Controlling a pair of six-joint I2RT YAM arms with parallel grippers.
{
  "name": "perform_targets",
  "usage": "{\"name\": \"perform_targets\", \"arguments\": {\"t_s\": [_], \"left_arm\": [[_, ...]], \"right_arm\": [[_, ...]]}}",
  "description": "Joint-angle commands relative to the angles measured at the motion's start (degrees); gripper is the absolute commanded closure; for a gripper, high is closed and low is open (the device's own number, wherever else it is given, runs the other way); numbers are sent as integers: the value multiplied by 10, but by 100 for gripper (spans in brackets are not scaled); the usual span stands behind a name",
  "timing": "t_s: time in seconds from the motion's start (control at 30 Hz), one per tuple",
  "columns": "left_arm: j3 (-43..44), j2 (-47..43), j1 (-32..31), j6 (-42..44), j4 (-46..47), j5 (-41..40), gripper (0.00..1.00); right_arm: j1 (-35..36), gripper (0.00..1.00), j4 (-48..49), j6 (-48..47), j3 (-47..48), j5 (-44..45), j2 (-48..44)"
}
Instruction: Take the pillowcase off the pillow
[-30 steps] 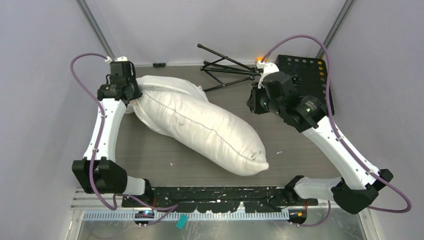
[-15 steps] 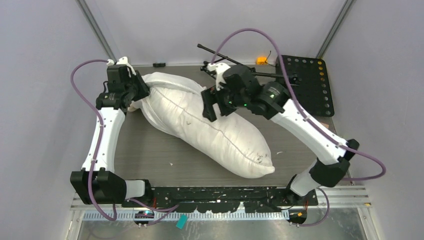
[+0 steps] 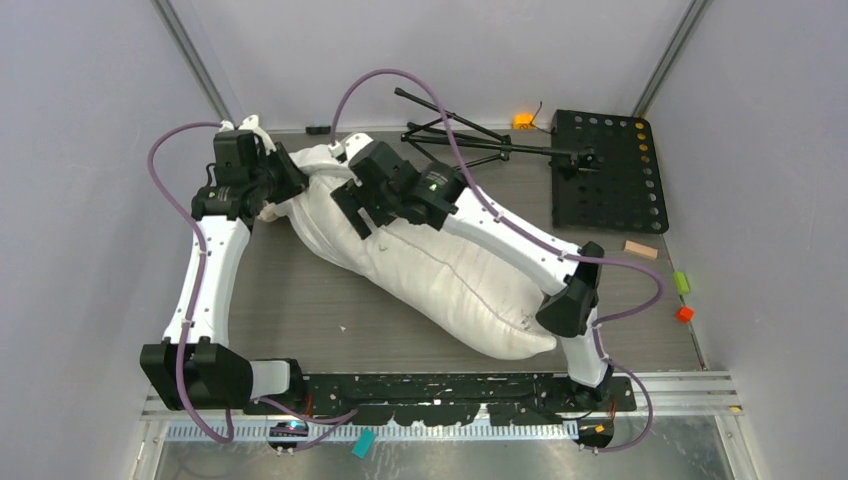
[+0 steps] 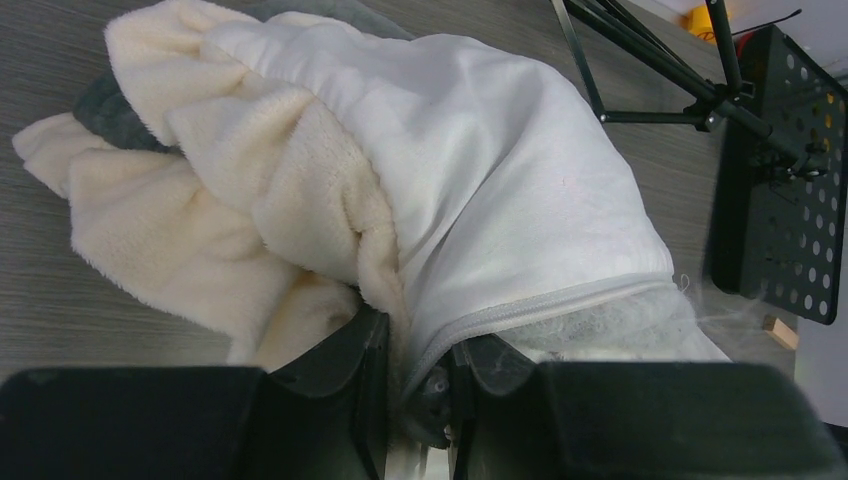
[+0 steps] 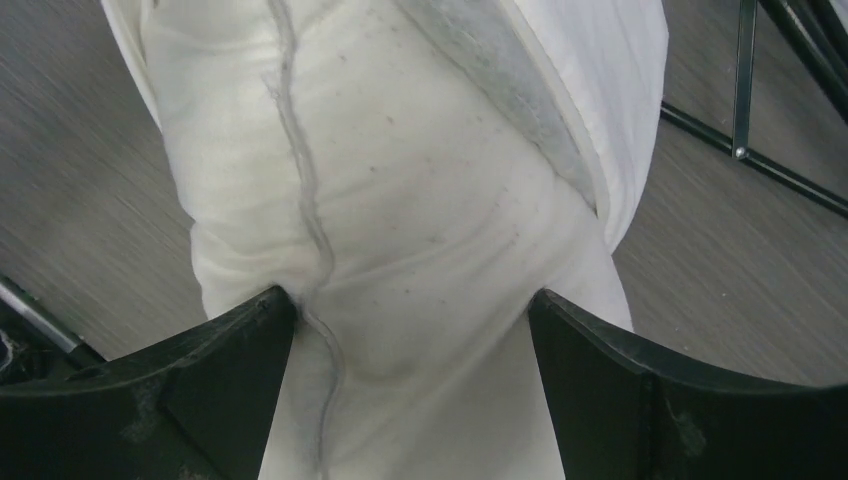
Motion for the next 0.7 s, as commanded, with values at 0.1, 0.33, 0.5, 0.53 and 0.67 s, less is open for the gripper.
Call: {"name": "perform_targets", "arguments": {"t_s": [0.1, 0.33, 0.5, 0.53, 0.67], "left_arm": [[-3, -14, -7, -24, -9, 72, 78], [1, -6, -7, -16, -17, 51, 78], [8, 6, -7, -7, -28, -9, 78], [10, 9, -7, -8, -31, -20, 78], [9, 22, 10, -13, -25, -23, 76]], "right_arm": [[27, 10, 31, -18, 60, 62, 57], [32, 82, 37, -7, -28, 19, -7], [32, 100, 128, 24, -210, 0, -176], [32, 100, 128, 26, -229, 8, -197], [2, 100, 122, 37, -292, -43, -280]]}}
